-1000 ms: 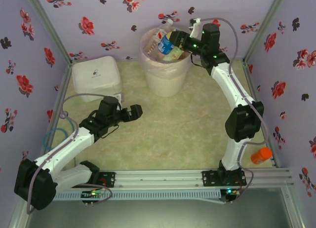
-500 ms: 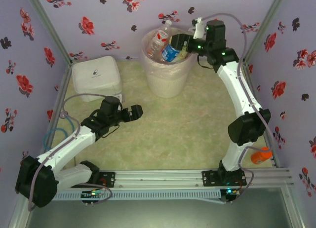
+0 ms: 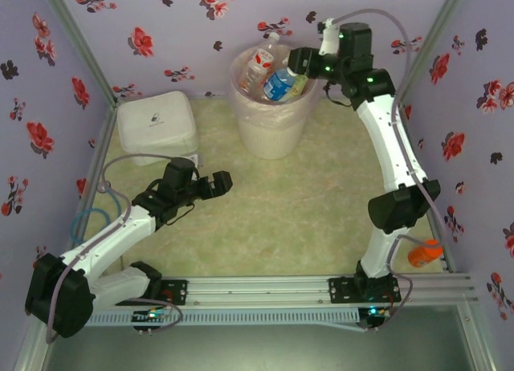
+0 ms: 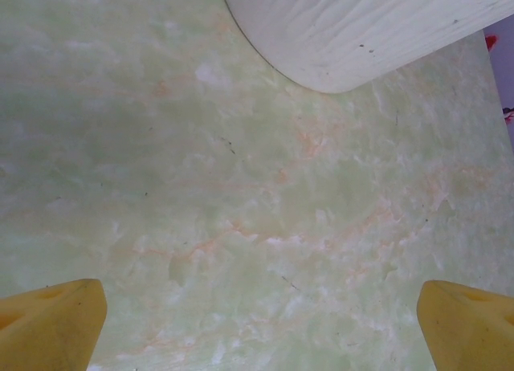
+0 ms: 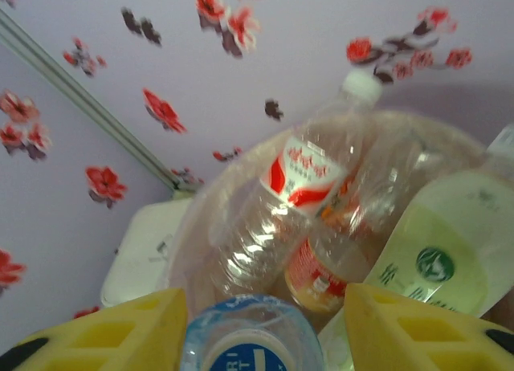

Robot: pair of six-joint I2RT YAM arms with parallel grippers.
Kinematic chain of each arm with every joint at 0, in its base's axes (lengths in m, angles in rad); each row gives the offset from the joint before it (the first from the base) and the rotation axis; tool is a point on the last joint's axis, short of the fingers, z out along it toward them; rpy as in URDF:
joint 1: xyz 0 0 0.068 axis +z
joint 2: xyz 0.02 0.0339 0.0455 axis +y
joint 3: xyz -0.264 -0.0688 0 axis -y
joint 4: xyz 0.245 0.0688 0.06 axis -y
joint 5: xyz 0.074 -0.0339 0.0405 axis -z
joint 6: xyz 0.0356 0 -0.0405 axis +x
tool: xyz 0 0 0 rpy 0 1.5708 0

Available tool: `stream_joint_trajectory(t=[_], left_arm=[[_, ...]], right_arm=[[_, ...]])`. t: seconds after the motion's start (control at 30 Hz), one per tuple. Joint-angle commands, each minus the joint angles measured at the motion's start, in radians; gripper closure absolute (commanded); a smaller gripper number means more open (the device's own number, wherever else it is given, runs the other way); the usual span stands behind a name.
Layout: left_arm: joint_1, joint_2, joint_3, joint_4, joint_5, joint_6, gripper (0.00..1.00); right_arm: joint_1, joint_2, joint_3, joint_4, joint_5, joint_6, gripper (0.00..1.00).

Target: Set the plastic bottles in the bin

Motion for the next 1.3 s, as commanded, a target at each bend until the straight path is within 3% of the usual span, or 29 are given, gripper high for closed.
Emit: stream_joint_trajectory(t=[0.0,0.47,0.6,0.73,0.87,0.97,1.27], left_arm=[[0.009,-0.012,-0.009,0.018,0.008,-0.013,0.00],[0.009,-0.006,0.005,0.020,0.011,-0.016,0.00],[0.009,-0.006,0.010,0.015,0.011,-0.009,0.00],[0.009,0.006,0.035,0.003,0.009,0.013,0.00],[0.009,0.029,0.077,-0.016,0.009,0.041,0.00],[0.009,0.045,0.098,-0.023,0.008,0.059,0.00],[0.011,0.078,0.145,-0.044,0.003,0.084,0.00]], right_arm=[[0.029,0.037,-0.049,0.033,0.037,0.013,0.48],[0.042,0.279,0.162,0.062,0.057,0.055,0.49],[0.040,0.243,0.189,0.047,0.058,0.037,0.45],[0.023,0.201,0.276,-0.022,0.088,0.002,0.30],[-0.001,0.137,0.282,-0.081,0.127,-0.040,0.29],[-0.002,0.070,0.211,-0.076,0.151,-0.065,0.33],[0.050,-0.018,-0.024,-0.029,0.166,-0.084,0.56]])
